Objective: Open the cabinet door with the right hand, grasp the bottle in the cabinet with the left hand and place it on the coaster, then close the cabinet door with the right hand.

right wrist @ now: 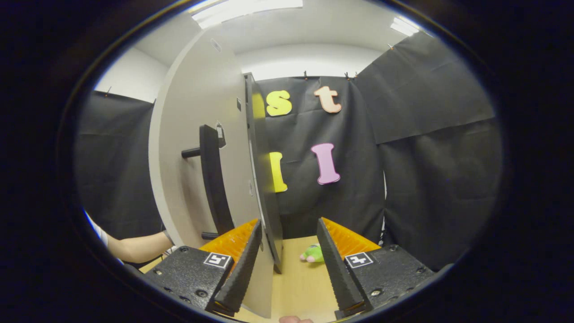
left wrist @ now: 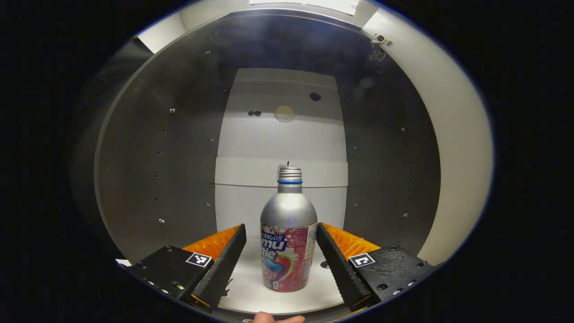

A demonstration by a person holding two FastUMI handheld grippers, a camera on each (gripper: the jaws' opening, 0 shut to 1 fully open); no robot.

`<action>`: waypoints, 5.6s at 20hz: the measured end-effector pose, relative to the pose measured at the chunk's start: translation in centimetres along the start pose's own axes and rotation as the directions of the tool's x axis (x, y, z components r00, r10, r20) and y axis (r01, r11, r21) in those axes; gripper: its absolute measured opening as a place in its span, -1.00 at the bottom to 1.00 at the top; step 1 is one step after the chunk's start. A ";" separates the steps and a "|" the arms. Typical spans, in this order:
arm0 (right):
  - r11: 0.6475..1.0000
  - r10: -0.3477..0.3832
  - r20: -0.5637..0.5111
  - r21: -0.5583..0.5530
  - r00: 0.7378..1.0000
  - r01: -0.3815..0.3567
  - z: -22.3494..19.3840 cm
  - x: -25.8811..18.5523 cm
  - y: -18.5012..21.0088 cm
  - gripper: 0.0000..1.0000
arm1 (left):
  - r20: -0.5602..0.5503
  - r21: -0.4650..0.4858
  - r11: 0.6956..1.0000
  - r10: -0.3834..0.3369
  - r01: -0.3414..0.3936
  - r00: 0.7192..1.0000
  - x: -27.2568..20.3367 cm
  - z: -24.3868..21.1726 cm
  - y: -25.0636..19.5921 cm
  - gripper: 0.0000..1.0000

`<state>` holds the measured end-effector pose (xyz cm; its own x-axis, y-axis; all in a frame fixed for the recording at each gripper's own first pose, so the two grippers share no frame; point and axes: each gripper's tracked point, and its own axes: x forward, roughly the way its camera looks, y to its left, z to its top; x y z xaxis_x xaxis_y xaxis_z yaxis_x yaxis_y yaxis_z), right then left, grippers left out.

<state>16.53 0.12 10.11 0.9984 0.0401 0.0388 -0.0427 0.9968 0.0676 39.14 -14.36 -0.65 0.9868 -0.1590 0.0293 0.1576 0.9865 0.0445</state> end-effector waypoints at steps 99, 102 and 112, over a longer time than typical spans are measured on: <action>0.997 -0.071 0.087 0.027 0.994 0.069 0.5 0.4 0.5 0.43 | -0.073 0.039 0.991 0.127 -0.124 0.989 -43.1 -0.7 6.7 0.90; 0.999 -0.032 0.079 0.043 0.996 0.029 0.1 0.1 1.9 0.50 | -0.071 0.043 0.993 0.109 -0.106 0.991 -43.8 -0.6 6.0 0.90; 0.985 0.174 0.034 -0.012 0.984 -0.174 -1.7 0.1 11.8 0.50 | -0.045 0.053 0.994 0.096 -0.093 0.994 -44.2 -0.7 7.3 0.90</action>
<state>16.22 11.96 9.21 0.9740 0.2105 0.0838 -0.2149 0.9754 0.0482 -3.29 -0.10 -2.33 0.9980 -0.0621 -0.0119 0.0629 0.9935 0.0945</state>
